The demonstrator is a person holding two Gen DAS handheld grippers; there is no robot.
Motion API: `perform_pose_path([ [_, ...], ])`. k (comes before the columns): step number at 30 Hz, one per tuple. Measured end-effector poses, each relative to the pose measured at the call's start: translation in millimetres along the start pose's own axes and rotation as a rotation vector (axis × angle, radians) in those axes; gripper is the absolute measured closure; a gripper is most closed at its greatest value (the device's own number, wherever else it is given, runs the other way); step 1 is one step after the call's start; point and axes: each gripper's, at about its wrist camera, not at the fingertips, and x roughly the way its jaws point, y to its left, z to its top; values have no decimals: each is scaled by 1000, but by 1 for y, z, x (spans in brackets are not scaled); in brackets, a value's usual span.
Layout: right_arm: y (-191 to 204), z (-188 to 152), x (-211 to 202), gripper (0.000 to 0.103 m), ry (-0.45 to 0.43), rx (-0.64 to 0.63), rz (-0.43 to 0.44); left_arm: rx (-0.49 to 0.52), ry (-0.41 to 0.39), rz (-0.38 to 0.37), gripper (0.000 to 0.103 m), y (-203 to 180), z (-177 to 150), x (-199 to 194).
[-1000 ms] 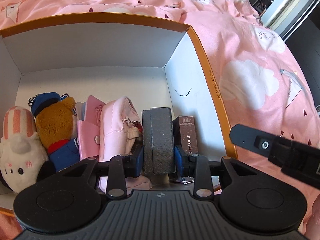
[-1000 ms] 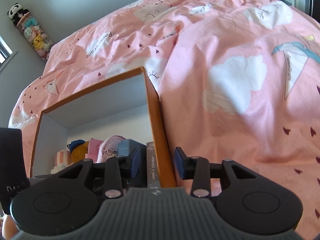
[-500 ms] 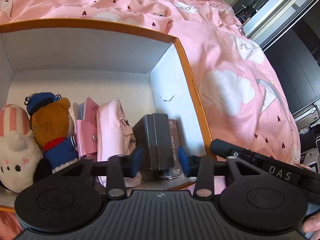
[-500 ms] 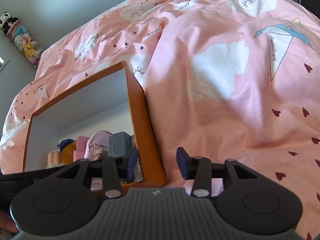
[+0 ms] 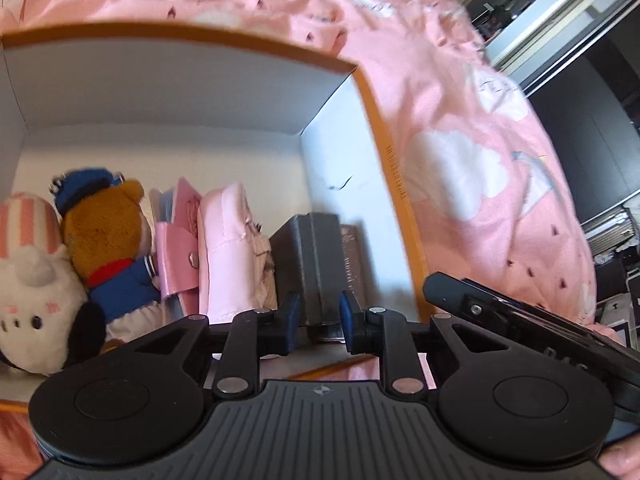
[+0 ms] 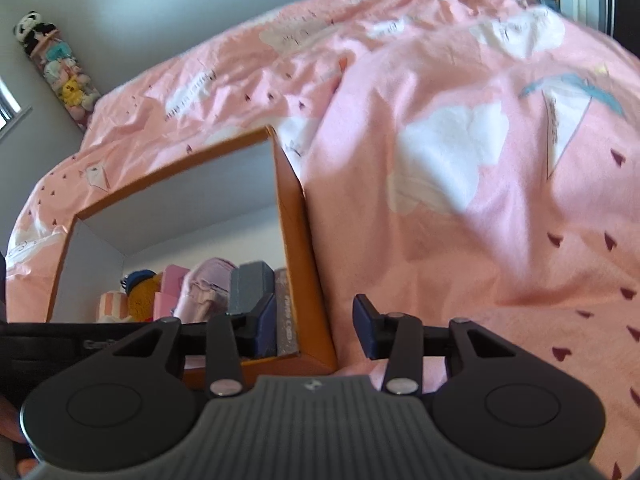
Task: Organize objects
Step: 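Lower the grey box and photo card pack into the box and open both tools, then withdraw both tools and reach toward the white box and gold box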
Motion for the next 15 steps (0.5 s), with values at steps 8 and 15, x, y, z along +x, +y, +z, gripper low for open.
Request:
perform_pose_path([
  [8,26,-24,-45,59,-149,-84,146,21,-121,2,76,14,-34,-86],
  [15,66,-59,-40,57,-15,-302,238,-9,-73,120,72,33,-78,-110],
])
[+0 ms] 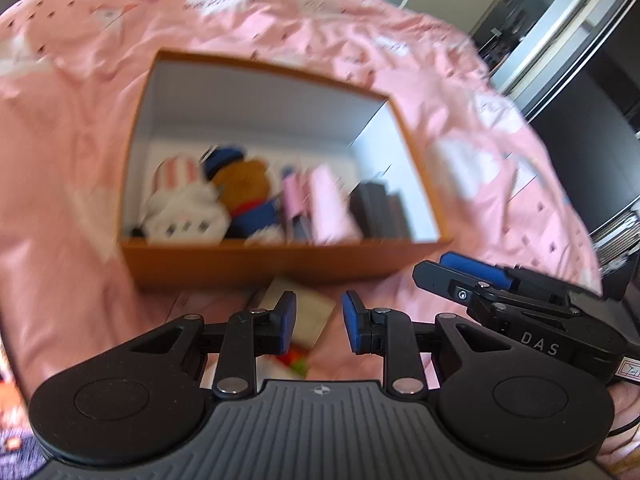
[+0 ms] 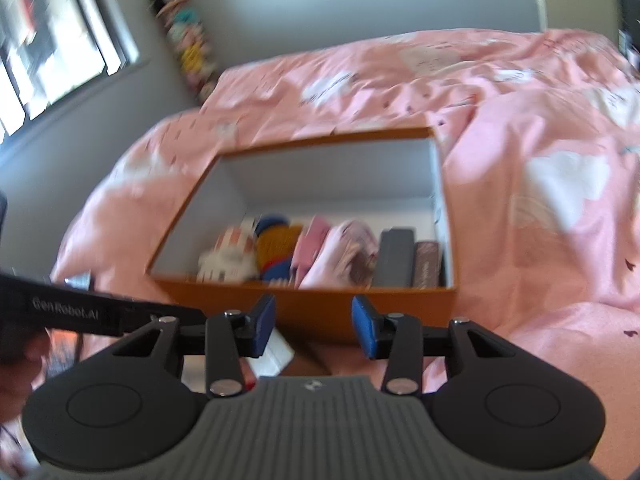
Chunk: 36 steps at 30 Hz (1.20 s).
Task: Organize objects
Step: 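Withdraw both tools and reach toward the white box and gold box, then grasp the white box with the right tool and lift it upright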
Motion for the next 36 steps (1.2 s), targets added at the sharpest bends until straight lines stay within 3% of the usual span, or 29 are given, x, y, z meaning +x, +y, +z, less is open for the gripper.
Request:
perform_pose_path([
  [3,13,-14,13,45,90,-72,58,-2,51,60,72,5,-18,2],
  [7,29,-38,33,44,251,-124,145,47,123,110,71,1,-36,11],
  [10,39,-55,45,44,335,-158,161,54,163,121,71,3,-45,16],
  [18,45,-65,68,38,433,-143,179,51,195,118,71,10,-62,20],
  [27,49,-74,97,34,481,-150,197,29,203,93,71,19,-64,23],
  [30,47,-75,98,40,481,-134,201,30,203,88,71,19,-65,23],
  [36,60,-73,77,47,406,-221,145,19,186,71,71,23,-65,20],
])
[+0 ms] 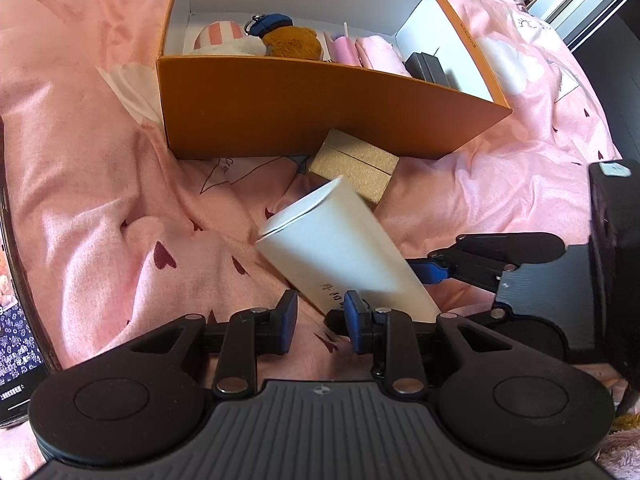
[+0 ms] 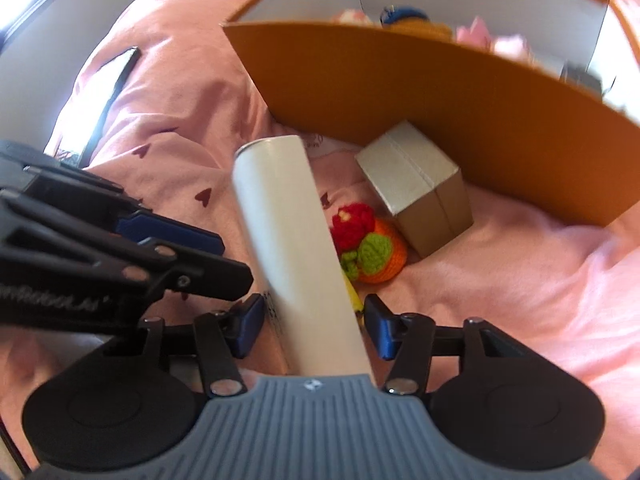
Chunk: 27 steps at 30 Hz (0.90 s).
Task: Organize objects
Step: 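Grasp the white box with the right tool and lift it upright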
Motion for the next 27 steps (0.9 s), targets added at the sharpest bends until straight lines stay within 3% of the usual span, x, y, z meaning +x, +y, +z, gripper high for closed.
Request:
perform_pose_path([
  [2,4,-1,-9,49,-29,-21,-29,-5,-10,-9,71,1,0,-2],
  [3,5,-2,-15,55,-45,-28,-44,-9,-21,-14,71,2,0,-4],
  [4,6,-4,-21,72,-67,-34,-54,-10,-31,-16,71,2,1,-5],
  [14,-12,0,-64,73,-191,59,-182,21,-111,-80,71,-5,5,-15],
  [18,-31,2,-79,73,-189,126,-301,68,-148,-88,71,-14,10,-15],
  [21,-53,2,-88,73,-185,212,-323,111,-163,-64,70,-20,15,-12],
  [27,-78,-1,-76,73,-154,302,-307,193,-160,-38,40,-25,31,6],
])
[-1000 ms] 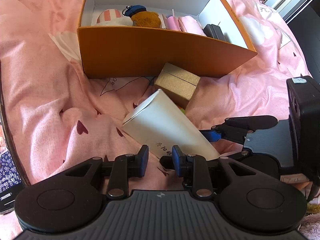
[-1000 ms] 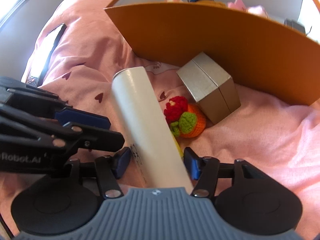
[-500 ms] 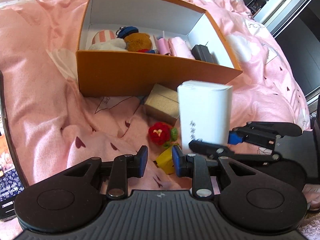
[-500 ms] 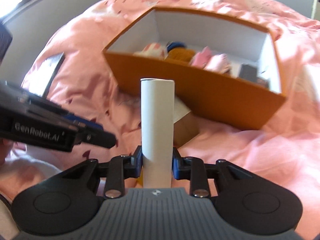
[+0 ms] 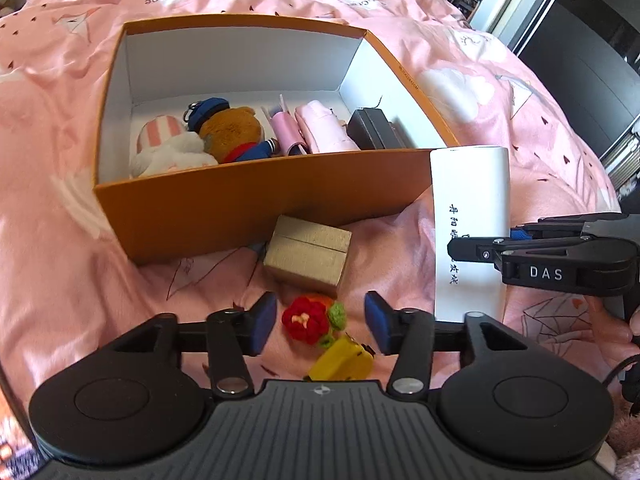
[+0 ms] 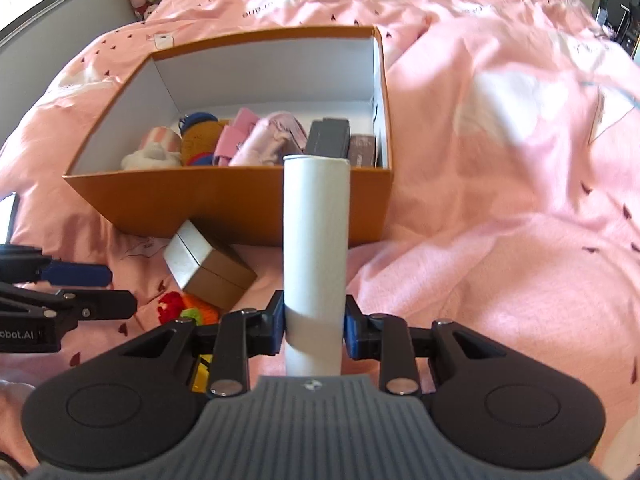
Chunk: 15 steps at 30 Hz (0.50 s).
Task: Organize objects
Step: 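Grasp the white box with the right tool and lift it upright, then grasp the gold box with the left tool while the right tool holds the white box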
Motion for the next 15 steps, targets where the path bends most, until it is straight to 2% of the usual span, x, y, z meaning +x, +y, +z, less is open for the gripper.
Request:
perform_pose_path([
  [1,-2,-1,3,73,8,7,2,16,2,3,36,0,2,5],
  [3,-6,-3,6,73,21,24,15,55,6,31,35,-2,5,14],
  [9,-19,-6,11,72,41,71,57,164,12,36,27,-8,15,39],
  [15,-23,-5,12,69,42,71,65,140,50,30,25,0,22,59],
])
